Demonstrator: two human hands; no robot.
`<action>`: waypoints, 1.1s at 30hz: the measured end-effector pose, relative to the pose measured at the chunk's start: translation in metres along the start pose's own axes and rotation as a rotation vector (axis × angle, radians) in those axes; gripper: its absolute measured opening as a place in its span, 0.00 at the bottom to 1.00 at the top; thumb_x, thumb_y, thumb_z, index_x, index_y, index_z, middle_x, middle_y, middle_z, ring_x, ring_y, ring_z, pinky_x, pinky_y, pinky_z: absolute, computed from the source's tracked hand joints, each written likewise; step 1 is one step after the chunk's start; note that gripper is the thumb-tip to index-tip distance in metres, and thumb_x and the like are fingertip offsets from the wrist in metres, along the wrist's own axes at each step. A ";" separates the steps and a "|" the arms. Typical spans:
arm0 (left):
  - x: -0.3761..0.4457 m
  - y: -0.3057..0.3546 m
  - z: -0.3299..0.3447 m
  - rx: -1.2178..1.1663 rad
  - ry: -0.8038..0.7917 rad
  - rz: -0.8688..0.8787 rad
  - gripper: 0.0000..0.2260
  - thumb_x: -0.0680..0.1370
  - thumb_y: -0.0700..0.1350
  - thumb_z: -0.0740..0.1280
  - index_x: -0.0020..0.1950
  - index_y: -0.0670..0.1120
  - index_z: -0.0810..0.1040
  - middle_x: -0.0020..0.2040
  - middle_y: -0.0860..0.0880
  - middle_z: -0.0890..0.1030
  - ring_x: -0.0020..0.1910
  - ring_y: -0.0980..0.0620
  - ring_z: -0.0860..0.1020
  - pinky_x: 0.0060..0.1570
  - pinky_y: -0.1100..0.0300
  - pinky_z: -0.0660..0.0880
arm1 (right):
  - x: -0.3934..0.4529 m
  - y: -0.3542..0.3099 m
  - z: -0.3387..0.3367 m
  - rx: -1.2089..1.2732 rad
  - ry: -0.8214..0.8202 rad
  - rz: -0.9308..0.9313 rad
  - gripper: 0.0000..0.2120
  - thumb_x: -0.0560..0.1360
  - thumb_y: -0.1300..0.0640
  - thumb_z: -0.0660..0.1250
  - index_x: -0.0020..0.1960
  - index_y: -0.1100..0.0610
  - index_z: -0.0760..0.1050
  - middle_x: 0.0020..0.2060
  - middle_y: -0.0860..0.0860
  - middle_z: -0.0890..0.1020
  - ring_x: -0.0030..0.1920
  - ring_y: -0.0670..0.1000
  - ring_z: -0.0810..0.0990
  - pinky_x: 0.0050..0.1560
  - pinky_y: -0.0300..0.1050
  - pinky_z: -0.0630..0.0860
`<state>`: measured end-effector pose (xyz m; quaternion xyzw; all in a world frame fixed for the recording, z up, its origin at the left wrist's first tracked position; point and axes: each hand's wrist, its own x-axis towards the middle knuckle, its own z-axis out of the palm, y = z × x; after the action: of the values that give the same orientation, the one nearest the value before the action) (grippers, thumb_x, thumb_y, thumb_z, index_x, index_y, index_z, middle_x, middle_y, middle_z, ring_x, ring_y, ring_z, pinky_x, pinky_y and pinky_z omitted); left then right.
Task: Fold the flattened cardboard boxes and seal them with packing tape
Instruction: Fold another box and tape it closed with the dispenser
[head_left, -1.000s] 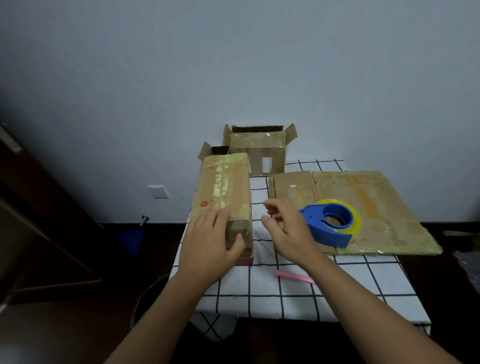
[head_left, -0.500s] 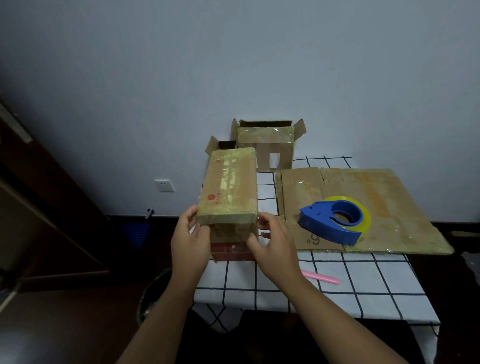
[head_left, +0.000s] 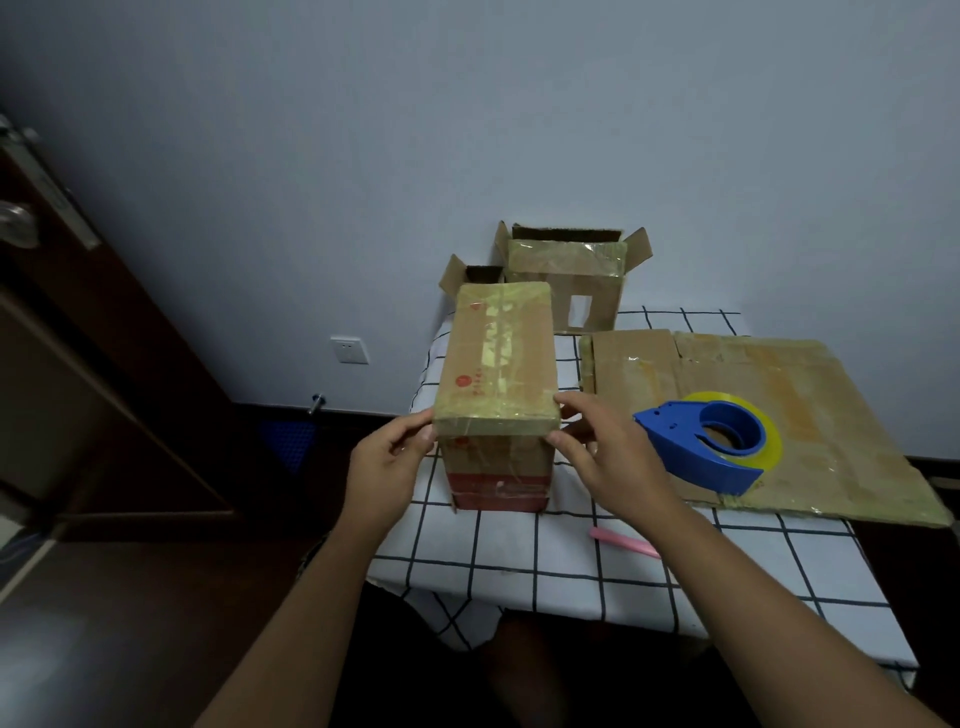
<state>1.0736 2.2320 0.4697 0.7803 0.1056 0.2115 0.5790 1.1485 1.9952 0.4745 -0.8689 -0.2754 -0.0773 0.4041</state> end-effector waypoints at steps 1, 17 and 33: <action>0.001 -0.001 -0.001 0.015 -0.008 0.017 0.13 0.80 0.36 0.66 0.56 0.53 0.81 0.52 0.56 0.84 0.54 0.57 0.82 0.53 0.65 0.77 | 0.001 0.000 -0.001 -0.003 -0.002 -0.009 0.20 0.78 0.54 0.69 0.69 0.54 0.73 0.53 0.43 0.75 0.47 0.38 0.75 0.48 0.24 0.69; -0.001 -0.007 0.004 0.214 0.061 0.231 0.11 0.77 0.36 0.70 0.59 0.41 0.82 0.49 0.57 0.82 0.49 0.64 0.81 0.49 0.70 0.76 | 0.005 0.004 -0.002 0.029 0.027 -0.074 0.17 0.74 0.57 0.73 0.61 0.59 0.78 0.48 0.45 0.77 0.46 0.37 0.78 0.47 0.25 0.72; -0.004 -0.006 0.013 0.307 0.144 0.245 0.07 0.76 0.35 0.70 0.54 0.38 0.82 0.43 0.57 0.80 0.44 0.67 0.79 0.44 0.76 0.72 | 0.006 0.005 0.004 -0.009 0.090 -0.113 0.14 0.75 0.57 0.73 0.58 0.60 0.78 0.45 0.45 0.76 0.41 0.39 0.73 0.44 0.24 0.69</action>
<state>1.0766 2.2213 0.4604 0.8491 0.0820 0.3170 0.4145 1.1559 1.9981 0.4707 -0.8493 -0.3053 -0.1402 0.4073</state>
